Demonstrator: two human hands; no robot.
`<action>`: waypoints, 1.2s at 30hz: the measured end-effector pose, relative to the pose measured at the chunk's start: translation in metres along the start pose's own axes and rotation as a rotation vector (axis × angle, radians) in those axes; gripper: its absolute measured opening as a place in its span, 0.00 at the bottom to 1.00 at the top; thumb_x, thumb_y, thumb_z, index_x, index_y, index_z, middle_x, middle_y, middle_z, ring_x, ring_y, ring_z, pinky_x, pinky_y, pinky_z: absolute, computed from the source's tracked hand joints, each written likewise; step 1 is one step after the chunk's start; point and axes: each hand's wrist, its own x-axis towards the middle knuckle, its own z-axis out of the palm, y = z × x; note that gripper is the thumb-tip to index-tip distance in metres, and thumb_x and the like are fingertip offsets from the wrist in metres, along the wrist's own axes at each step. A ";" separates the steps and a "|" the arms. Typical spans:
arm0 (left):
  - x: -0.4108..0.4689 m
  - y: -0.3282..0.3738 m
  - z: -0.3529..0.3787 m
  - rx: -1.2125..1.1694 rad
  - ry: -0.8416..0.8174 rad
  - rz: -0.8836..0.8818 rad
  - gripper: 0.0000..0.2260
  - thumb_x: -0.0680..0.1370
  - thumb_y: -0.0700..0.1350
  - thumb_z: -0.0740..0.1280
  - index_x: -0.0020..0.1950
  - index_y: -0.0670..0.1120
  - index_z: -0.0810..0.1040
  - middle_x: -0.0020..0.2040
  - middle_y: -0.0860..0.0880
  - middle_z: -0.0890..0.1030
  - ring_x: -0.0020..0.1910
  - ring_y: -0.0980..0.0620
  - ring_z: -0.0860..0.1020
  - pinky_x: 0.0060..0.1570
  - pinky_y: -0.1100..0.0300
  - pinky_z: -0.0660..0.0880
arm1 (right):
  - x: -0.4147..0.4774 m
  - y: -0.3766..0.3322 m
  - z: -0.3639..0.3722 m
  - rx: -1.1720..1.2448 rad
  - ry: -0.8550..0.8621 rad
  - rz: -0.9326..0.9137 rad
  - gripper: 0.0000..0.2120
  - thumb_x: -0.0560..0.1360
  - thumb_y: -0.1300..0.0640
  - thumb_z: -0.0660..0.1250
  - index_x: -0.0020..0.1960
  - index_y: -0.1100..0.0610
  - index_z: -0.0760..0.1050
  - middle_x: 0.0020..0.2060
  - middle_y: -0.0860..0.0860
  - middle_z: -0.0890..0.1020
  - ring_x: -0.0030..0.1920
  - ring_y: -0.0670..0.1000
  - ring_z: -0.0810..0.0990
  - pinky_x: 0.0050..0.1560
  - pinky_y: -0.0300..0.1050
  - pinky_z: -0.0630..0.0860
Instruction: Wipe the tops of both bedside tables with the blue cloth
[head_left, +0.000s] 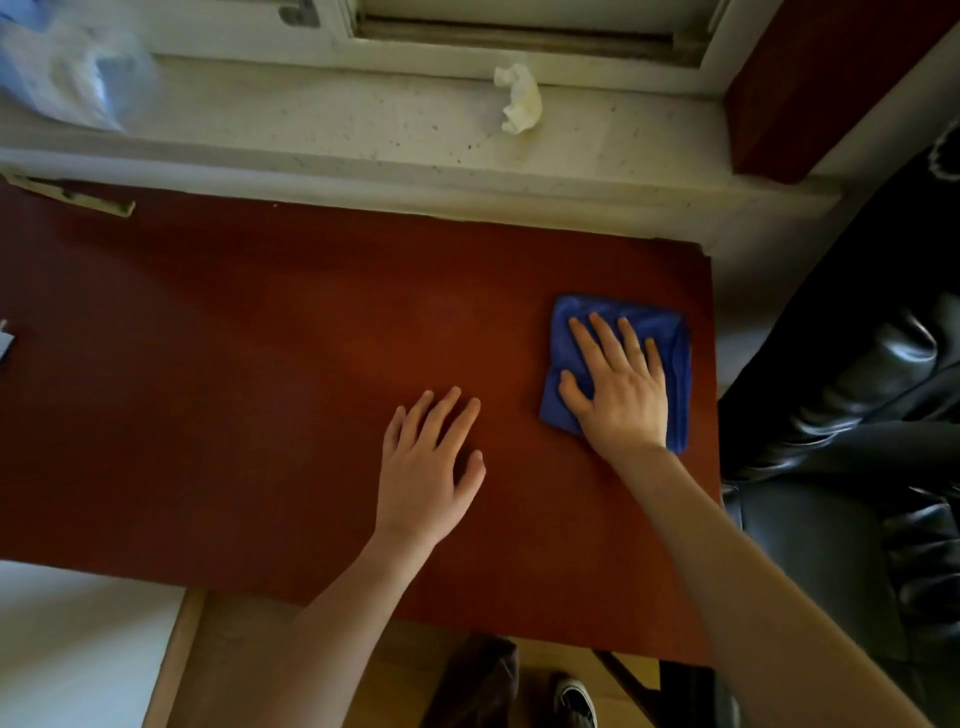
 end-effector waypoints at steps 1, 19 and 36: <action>0.000 0.000 0.000 -0.001 0.001 0.001 0.24 0.79 0.56 0.57 0.75 0.55 0.64 0.76 0.51 0.66 0.77 0.48 0.59 0.77 0.47 0.52 | 0.013 0.001 -0.001 0.003 0.007 -0.001 0.29 0.79 0.40 0.52 0.78 0.46 0.55 0.78 0.49 0.60 0.78 0.54 0.54 0.77 0.57 0.49; 0.000 -0.001 0.001 0.002 0.008 0.013 0.24 0.78 0.56 0.58 0.74 0.55 0.66 0.75 0.51 0.68 0.76 0.47 0.61 0.75 0.45 0.55 | 0.079 0.008 -0.010 -0.031 -0.016 -0.009 0.30 0.79 0.39 0.46 0.79 0.45 0.49 0.79 0.48 0.54 0.79 0.54 0.49 0.77 0.57 0.45; -0.029 0.009 -0.071 -0.162 -0.496 -0.090 0.22 0.81 0.46 0.61 0.76 0.52 0.64 0.77 0.50 0.64 0.73 0.49 0.66 0.70 0.53 0.68 | -0.180 -0.014 -0.167 1.025 0.212 0.411 0.17 0.77 0.64 0.65 0.60 0.47 0.77 0.48 0.41 0.84 0.51 0.40 0.82 0.49 0.34 0.78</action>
